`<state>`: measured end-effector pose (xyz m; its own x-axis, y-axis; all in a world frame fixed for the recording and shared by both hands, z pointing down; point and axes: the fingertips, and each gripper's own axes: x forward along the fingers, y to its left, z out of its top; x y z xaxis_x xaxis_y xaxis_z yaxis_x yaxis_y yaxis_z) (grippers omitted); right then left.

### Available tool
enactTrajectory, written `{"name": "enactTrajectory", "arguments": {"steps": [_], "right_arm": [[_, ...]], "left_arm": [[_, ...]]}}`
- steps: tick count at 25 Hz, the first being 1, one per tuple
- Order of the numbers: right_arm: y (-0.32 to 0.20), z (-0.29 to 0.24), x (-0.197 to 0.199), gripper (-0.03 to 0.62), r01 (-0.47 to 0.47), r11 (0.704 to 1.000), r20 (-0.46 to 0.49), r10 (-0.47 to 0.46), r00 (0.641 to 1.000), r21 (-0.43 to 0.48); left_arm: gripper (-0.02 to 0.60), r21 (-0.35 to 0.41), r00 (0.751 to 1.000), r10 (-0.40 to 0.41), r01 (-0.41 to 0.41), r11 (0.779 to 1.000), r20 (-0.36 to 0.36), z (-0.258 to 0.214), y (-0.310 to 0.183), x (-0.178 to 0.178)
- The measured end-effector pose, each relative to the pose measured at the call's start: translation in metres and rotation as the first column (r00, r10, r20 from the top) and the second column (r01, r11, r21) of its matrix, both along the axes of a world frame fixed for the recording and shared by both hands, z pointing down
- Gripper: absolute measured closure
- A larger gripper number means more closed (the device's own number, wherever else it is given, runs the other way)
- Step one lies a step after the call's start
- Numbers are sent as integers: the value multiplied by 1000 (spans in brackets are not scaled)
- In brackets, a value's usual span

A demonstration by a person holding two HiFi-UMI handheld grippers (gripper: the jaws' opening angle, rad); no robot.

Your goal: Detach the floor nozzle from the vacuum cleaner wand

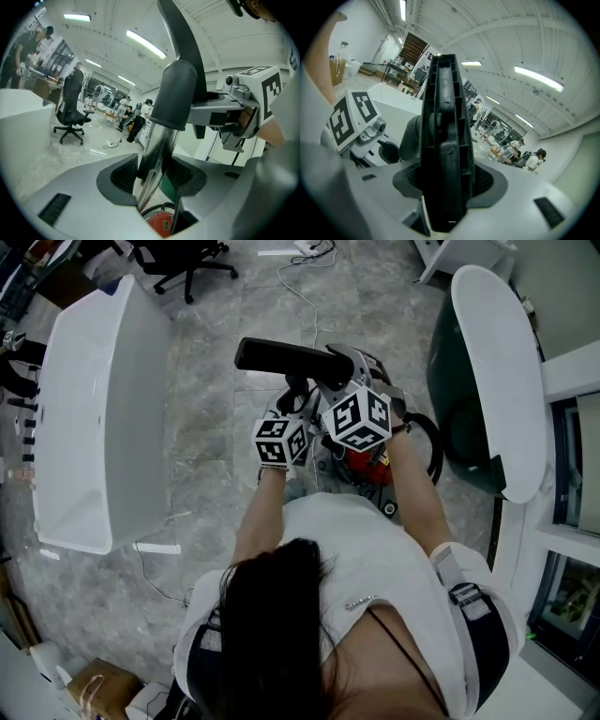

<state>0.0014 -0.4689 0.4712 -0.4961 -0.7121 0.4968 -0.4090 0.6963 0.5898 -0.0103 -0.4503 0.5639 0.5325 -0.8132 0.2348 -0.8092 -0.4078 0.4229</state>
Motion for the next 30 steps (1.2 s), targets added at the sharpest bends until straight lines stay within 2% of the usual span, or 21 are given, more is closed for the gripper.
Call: {"name": "enactTrajectory", "arguments": {"steps": [10,17,25,26,29,30], "right_arm": [[1,0,-1,372,-19,1000,-9,19,1000,16],[2,-2,-2,372,-16,1000,-27,16,1000,14],[5,-5,2,372,-33,999,-34,34,999,41],[5,-10,2,373,-38,998,-1,38,999,44],[-2,-50,3,376,-82,996,210,76,975,21],[-7,-65,4,376,-94,995,235,84,968,32]], "left_arm": [[400,7,999,34,-34,999,-1,1,0,0],[405,9,997,69,-69,998,26,0,1,1],[404,7,997,72,-72,997,11,1,1,3],[405,5,998,69,-69,998,11,1,2,2],[403,-1,998,61,-61,998,2,1,2,-4],[403,1,998,65,-65,998,4,1,2,-5]]}}
